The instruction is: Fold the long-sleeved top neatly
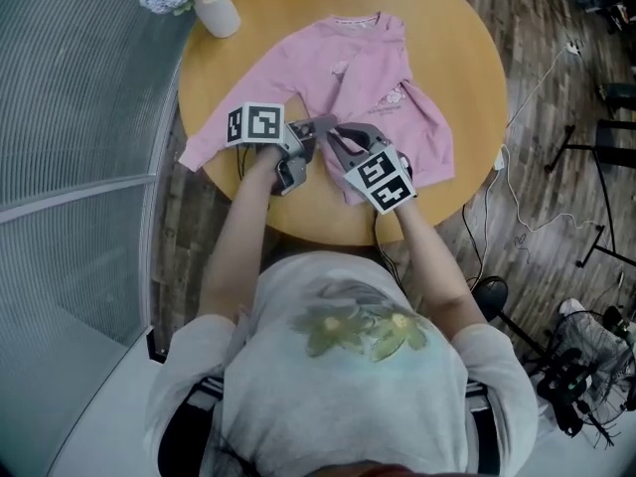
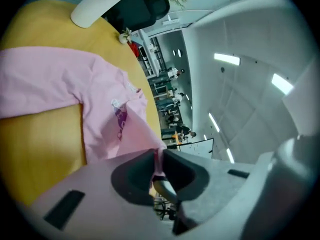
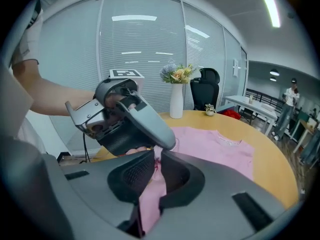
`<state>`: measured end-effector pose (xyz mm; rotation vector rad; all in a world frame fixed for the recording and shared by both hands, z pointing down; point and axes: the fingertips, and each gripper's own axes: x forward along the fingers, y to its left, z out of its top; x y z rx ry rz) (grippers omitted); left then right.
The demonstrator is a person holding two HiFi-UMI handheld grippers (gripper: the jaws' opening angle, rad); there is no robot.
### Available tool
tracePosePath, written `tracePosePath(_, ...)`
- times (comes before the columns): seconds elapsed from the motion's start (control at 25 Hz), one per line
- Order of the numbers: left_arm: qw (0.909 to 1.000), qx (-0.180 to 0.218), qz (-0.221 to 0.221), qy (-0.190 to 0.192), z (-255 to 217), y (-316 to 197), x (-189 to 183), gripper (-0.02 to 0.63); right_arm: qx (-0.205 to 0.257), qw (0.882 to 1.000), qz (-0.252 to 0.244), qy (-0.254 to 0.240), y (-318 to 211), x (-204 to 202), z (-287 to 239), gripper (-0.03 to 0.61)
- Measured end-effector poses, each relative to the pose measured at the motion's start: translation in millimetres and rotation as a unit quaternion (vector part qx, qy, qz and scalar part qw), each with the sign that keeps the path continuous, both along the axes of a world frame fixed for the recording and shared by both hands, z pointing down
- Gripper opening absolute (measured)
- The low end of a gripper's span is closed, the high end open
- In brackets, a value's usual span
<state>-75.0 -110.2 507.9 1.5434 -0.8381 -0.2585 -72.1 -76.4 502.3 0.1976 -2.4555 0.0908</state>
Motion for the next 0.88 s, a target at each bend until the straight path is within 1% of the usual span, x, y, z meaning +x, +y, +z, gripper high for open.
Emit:
tracePosePath(0.04,1.0,-0.005,-0.006,-0.004,3,-2,0,0.036,-0.007,1.0,-0.005,-0.004,0,2,2,0.038)
tracePosePath(0.12,0.9996,-0.014,-0.012,-0.021,11,-5,-1,0.028,-0.018,1.0,-0.011,-0.006,-1,8,7,0.06)
tracePosePath(0.2,0.999,-0.023,-0.02,-0.032,18,-6,-3,0.028,-0.027,1.0,-0.013,0.003,-4,17,18,0.125)
tracePosePath(0.28,0.9985,-0.027,-0.035,-0.033,20,-5,-10,0.027,-0.034,0.999,-0.011,0.017,-6,26,31,0.163)
tracePosePath(0.44,0.9977,-0.007,-0.062,-0.029,3,-4,-30,0.026,-0.042,0.999,-0.002,0.028,-8,39,46,0.172)
tracePosePath(0.6,0.9961,0.007,-0.075,-0.046,-19,-2,-63,0.026,-0.051,0.997,0.035,0.036,-14,42,48,0.172)
tracePosePath(0.68,0.9958,0.01,-0.076,-0.051,-26,-1,-78,0.026,-0.046,0.996,0.062,0.039,-20,40,45,0.172)
tracePosePath(0.76,0.9961,0.018,-0.076,-0.041,-33,-1,-85,0.026,-0.022,0.994,0.091,0.046,-31,43,46,0.177)
tracePosePath(0.84,0.9968,0.025,-0.072,-0.026,-43,-1,-91,0.026,0.003,0.991,0.115,0.064,-43,43,48,0.215)
tracePosePath(0.88,0.9971,0.028,-0.068,-0.022,-48,-1,-95,0.026,0.0,0.989,0.13,0.071,-49,42,52,0.222)
